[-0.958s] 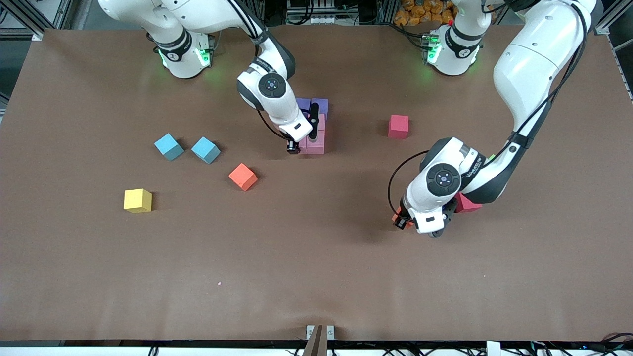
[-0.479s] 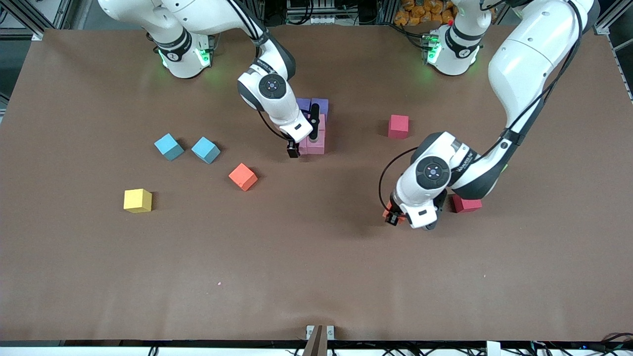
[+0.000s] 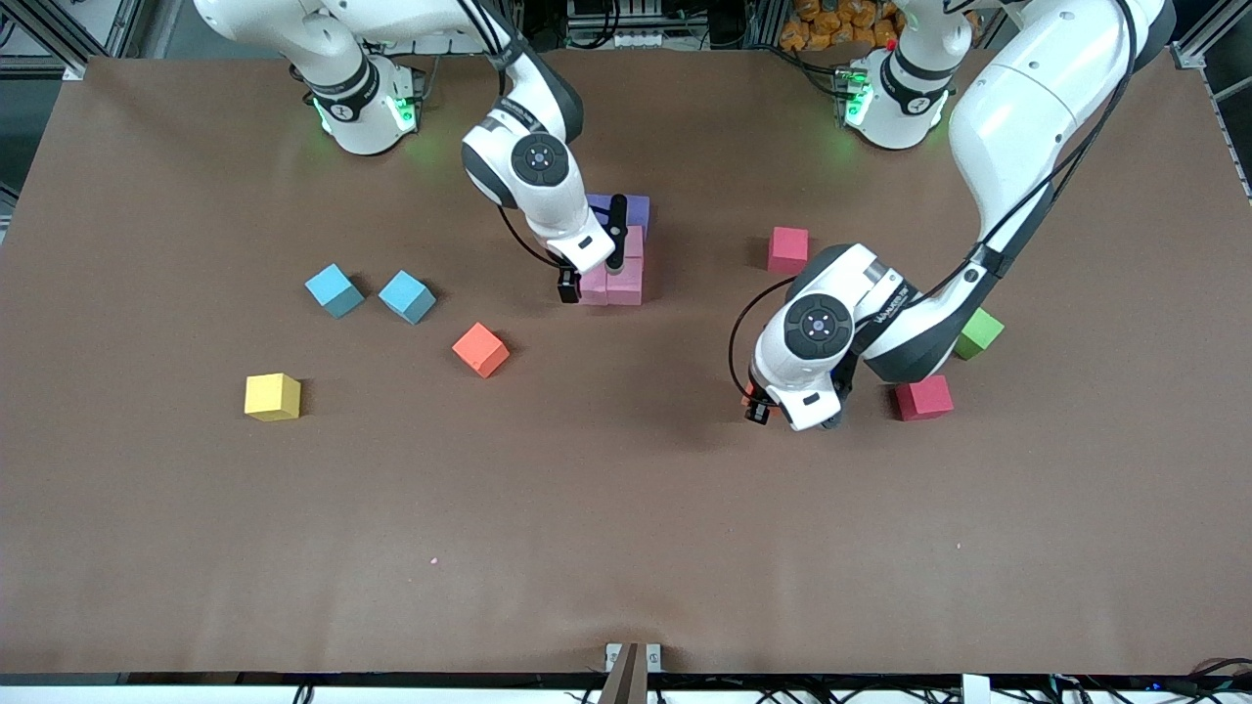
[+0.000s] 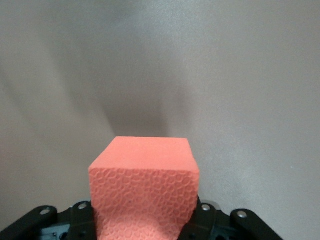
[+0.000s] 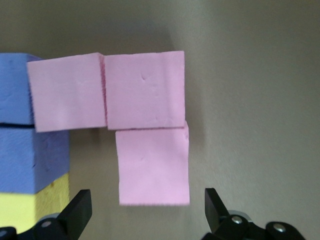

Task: Form number 2 with 11 blocks
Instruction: 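Carry the orange cube with the left gripper while the right gripper withdraws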

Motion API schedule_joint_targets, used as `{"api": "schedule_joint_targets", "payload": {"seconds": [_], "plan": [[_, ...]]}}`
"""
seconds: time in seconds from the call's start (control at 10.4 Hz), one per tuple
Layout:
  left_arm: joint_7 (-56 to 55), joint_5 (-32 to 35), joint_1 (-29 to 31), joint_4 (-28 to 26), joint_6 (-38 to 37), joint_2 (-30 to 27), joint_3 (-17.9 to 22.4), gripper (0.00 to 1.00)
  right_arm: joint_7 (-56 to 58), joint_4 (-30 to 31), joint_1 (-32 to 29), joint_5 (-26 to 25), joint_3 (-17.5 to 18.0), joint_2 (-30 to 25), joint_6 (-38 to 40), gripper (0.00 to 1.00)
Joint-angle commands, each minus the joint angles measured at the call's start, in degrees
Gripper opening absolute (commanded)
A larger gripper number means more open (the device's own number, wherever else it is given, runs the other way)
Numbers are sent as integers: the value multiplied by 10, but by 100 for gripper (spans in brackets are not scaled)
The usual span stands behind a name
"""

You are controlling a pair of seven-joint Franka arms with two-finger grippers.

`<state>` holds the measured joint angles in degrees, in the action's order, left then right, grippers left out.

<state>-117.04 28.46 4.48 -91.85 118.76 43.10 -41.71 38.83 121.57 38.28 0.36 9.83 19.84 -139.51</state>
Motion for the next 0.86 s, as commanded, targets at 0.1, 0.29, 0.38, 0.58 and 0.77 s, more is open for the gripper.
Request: {"api": "schedule_joint_targets", "payload": {"seconds": [0.1,0.29,0.38,0.58,0.77], "plan": [[-76,-4,-5,-5,-16,-27,-28,46,38,9,-60,-8,-2,-56,59,100],[-127,-2,-33,-4,-15,-26,-37,46,94,6,-128,-9,-19,-81,102,100],[-151,-2,-48,-4,-15,-24,-37,46,123,-4,-144,-9,-48,-84,113,100],[-187,-2,-83,-4,-15,-21,-36,46,186,-20,-166,-9,-102,-95,116,100],[-227,-4,-126,5,-15,-18,-35,46,187,-24,-209,-12,-106,-120,145,100]]}}
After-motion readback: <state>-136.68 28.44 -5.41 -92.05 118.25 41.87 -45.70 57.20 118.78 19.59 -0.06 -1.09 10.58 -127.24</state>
